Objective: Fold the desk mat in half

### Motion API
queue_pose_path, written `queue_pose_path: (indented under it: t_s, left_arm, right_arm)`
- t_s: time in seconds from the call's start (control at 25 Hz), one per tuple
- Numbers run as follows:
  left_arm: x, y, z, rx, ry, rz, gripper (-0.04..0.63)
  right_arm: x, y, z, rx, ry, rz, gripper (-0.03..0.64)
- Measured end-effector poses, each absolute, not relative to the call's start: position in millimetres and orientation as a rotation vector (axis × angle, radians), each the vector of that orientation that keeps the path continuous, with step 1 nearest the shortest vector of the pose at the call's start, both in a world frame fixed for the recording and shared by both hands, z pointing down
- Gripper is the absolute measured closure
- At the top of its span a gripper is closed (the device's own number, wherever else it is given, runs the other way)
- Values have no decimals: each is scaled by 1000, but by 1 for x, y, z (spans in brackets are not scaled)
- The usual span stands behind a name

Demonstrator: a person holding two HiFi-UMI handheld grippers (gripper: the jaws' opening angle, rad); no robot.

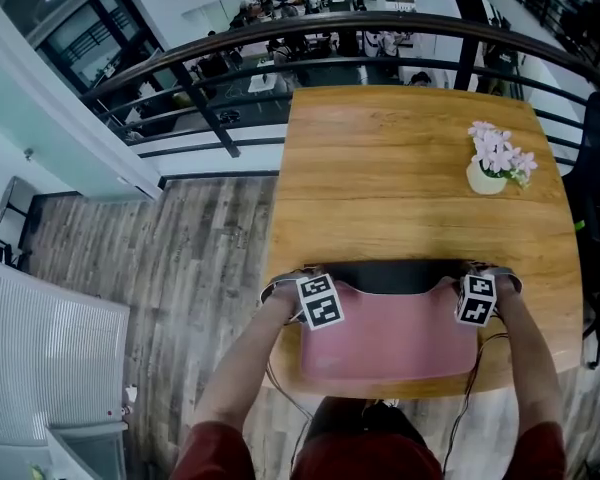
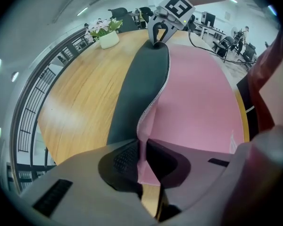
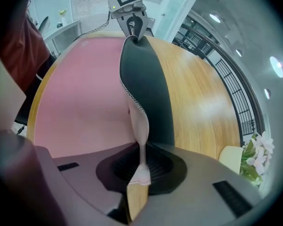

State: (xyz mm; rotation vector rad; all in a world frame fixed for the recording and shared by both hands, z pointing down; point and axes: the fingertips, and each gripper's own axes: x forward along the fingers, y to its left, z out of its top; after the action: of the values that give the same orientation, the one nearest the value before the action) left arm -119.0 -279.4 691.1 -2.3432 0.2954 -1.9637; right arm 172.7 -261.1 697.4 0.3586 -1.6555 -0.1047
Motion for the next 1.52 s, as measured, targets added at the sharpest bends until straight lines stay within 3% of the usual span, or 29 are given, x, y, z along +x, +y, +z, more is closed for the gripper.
queue_pose_path:
  t_s: [1.52]
  left_arm:
    - [-128,-114,684,-2232,341,-2048,540]
  right_arm:
    - [170,-100,683,276,-1653,-170,575]
